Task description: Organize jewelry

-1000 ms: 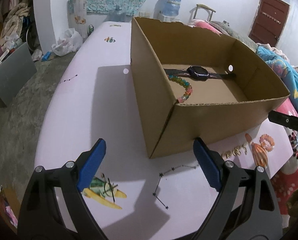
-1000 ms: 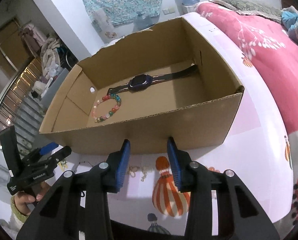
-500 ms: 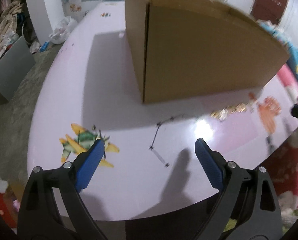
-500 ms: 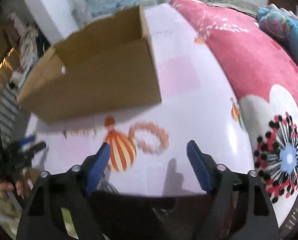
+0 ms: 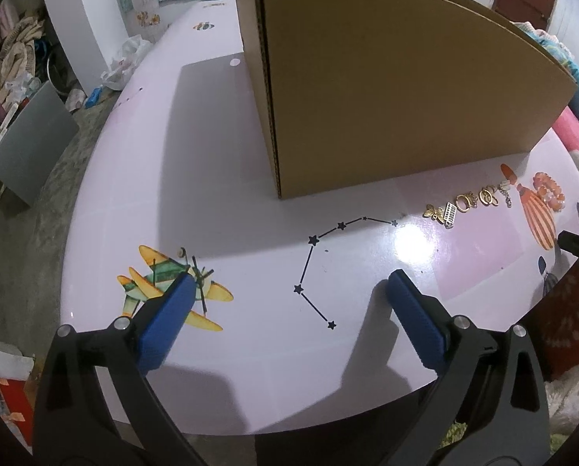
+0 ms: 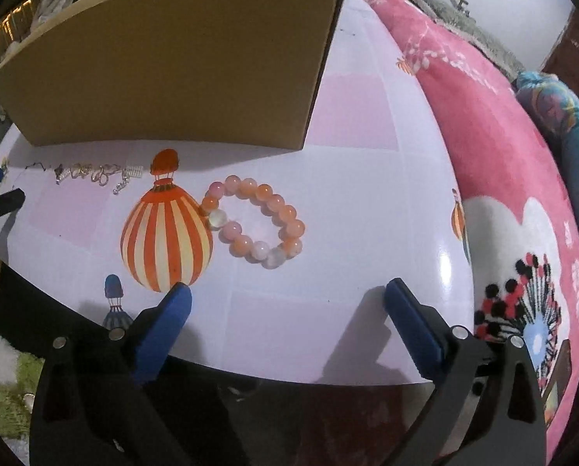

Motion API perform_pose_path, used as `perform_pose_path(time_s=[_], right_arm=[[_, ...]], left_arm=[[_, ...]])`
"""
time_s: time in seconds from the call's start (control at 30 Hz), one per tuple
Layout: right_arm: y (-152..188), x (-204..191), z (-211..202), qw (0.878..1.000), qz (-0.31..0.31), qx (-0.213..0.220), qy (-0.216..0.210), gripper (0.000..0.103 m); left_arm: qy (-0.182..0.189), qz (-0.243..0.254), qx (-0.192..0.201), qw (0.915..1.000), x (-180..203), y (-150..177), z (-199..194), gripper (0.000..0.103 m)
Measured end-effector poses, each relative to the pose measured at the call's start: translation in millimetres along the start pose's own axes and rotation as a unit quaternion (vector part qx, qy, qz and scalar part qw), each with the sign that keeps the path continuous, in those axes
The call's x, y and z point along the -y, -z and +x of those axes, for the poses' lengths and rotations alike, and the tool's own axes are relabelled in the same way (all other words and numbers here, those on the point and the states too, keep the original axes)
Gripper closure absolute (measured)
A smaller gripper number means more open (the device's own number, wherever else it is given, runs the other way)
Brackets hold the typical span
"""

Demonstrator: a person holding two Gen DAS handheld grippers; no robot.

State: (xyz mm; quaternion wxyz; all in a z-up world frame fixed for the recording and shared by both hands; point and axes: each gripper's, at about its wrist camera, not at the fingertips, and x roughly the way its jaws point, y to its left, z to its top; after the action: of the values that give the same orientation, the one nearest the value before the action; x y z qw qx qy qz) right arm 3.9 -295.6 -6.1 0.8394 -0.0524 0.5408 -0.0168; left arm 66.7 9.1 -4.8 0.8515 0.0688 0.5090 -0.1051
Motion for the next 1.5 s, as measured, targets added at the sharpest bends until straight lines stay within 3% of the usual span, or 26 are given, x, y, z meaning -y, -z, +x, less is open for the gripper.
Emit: perform_pose_path(time_s=[0.17,0.37,0.43,0.5,0.6,0.7,0.9,1.07,1.27,1.5], right_arm=[[-1,6,3,1.0,-0.005,-0.009,-0.023,0.006],[0,0,-1,1.0,-0.024,-0.008,-0.017,0.007],[0,-7,-11,0.999,-0.032,0.004,0.018,0.007],[-1,-13,-28,0.999,-0.027,0.04,0.021,0.007],[-4,-21,-53,0.994,-0.01,0.096,-0.052,0.007],[-6,-31,-61,0.986,0.01,0.12,-0.118,0.007],[-13,-56,-39,0.979,0.026,0.101,-0.176,0.029],[-22,-63,-26,0.977,0.027,0.092,-0.191,0.042],[-25,-70,-17,0.972,0.022,0.092,-0.213,0.049],[-31,-69,-8,0.969,0.029,0.09,-0.226,0.049]], left_arm=[[0.003,0.0,-0.008,1.0,-4,-6,6,0.007],[0.005,-0.001,-0.007,1.0,-7,-6,8,0.007],[0.007,0.003,-0.005,1.0,-8,-6,8,0.007],[0.009,0.008,-0.003,0.9999,-8,-4,7,0.007],[0.01,0.012,0.002,0.9999,-8,-3,6,0.007],[0.025,0.012,0.028,0.9992,-7,0,-3,0.009],[0.084,0.05,0.083,0.9918,13,-1,-22,0.032],[0.084,0.113,0.082,0.9867,39,-9,-13,0.055],[0.08,0.16,0.056,0.9822,56,-14,6,0.079],[0.084,0.172,0.05,0.9802,62,-22,10,0.086]])
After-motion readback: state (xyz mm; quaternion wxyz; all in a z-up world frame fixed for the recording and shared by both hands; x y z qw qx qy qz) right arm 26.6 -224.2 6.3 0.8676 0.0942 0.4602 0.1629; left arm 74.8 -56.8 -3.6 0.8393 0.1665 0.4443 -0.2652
